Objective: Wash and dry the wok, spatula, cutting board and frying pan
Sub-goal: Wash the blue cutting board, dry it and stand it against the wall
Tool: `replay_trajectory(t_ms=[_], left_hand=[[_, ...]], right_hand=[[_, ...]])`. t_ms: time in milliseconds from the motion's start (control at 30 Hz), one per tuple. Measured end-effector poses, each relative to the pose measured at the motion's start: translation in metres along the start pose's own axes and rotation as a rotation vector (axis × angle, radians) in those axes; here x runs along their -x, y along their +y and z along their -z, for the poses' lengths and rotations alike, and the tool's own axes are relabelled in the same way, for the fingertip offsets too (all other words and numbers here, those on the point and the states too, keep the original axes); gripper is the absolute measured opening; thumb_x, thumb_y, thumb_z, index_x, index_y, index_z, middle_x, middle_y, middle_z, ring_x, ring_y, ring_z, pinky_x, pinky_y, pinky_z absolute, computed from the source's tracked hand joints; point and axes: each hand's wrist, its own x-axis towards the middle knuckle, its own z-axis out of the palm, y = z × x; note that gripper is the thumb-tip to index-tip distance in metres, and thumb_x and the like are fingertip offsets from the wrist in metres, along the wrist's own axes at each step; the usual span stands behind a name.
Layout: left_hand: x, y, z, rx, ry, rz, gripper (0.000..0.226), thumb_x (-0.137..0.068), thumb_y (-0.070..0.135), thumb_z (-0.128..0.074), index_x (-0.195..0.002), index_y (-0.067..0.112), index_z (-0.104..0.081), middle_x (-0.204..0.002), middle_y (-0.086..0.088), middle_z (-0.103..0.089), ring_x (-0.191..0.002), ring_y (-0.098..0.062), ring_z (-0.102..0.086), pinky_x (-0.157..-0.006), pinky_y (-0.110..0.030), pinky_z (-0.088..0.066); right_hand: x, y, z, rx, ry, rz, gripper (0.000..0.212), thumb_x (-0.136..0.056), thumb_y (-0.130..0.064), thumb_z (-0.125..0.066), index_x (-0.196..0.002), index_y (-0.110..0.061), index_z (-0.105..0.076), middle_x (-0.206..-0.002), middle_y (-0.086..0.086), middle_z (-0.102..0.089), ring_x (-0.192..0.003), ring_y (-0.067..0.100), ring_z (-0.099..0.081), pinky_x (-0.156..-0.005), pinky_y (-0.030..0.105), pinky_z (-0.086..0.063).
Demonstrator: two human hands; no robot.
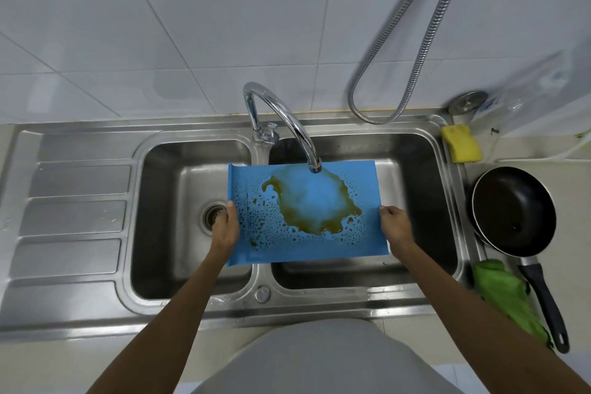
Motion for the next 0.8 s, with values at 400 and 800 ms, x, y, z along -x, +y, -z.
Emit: replay_trajectory(t_ms=[400,800], left_hand=[[-0.010,-0.018,-0.012,-0.147,0.180,-0.042,0.062,-0.105,0.055,-0.027,-0.081,0.008,-0.061,-0.081,-0.008,-0.063,-0.075,-0.019,-0.059,-0.065,-0.036,-0.046],[-0.008,-0.019,-0.012,-0.177,0.189,-0.104,0.054,-0.104,0.056,-0.028,-0.074,0.020,-0.054,-0.073,0.003,-0.058,-0.069,-0.010,-0.057,-0.057,-0.027,-0.040]], right_hand=[[-0.016,-0.018,0.034,0.197,-0.010,0.196,0.038,-0.105,-0.034,-0.048,-0.122,-0.001,-0.058,-0.115,0.019,-0.066,-0.104,0.035,-0.066,-0.094,0.049,-0.054],[-0.128,-0.104,0.142,0.753,0.355,0.236,0.068,-0.092,-0.031,-0.066,-0.142,-0.002,-0.030,-0.140,0.032,-0.037,-0.128,0.049,-0.040,-0.107,0.057,-0.038]])
